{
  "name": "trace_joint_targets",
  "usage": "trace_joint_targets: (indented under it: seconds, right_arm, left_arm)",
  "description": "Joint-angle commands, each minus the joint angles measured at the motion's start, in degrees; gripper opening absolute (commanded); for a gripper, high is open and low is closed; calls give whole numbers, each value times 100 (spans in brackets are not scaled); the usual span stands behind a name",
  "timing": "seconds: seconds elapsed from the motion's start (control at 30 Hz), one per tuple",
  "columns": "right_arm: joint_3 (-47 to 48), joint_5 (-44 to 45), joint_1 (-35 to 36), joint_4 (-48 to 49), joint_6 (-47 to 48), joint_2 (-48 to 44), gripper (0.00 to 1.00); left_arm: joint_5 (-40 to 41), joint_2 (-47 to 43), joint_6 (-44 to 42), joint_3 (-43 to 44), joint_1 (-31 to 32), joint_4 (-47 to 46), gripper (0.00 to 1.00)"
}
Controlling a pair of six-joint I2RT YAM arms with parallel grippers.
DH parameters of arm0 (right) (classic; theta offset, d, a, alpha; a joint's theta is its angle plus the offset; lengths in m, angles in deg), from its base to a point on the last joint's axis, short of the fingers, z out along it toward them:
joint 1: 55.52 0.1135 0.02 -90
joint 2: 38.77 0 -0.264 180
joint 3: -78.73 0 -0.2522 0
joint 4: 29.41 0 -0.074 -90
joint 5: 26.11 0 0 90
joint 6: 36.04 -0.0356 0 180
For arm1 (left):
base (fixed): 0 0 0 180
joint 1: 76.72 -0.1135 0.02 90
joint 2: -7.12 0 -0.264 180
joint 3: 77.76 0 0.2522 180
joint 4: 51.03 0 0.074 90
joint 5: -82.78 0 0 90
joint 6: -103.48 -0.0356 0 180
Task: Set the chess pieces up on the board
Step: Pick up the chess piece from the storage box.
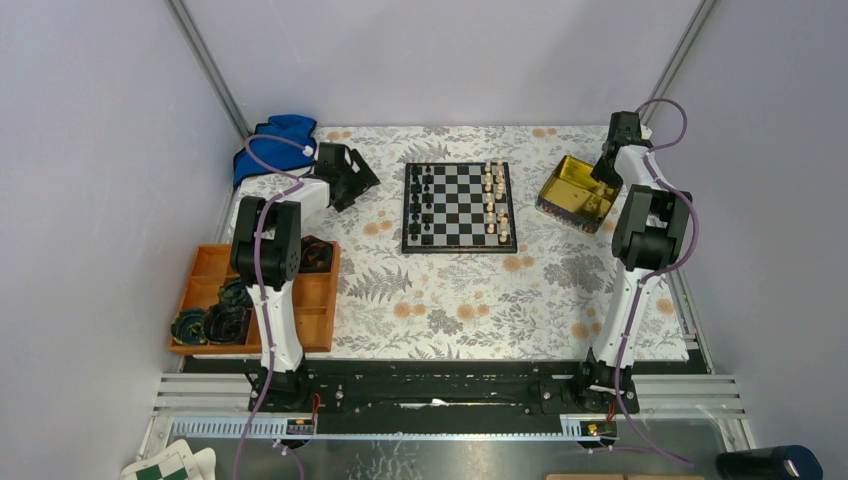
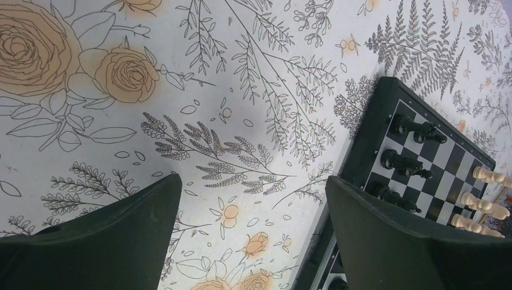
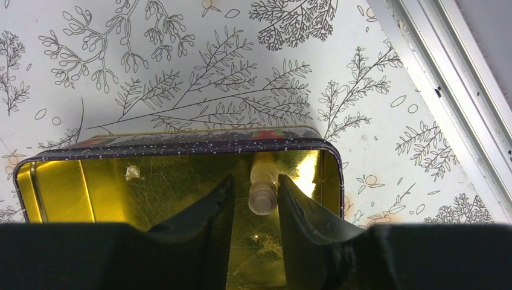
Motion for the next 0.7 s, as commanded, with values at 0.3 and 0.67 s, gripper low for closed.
trace_joint_targets:
  seconds: [0.3,0.67]
  right_arm:
    - [152,-65,0,97,46,-100,4]
    - [-140,-358,-9,333,-200,-495,0]
  left_arm:
    - [244,379,-196,-105,-3,569,99]
    - [240,346,-187,-142,-3,569,99]
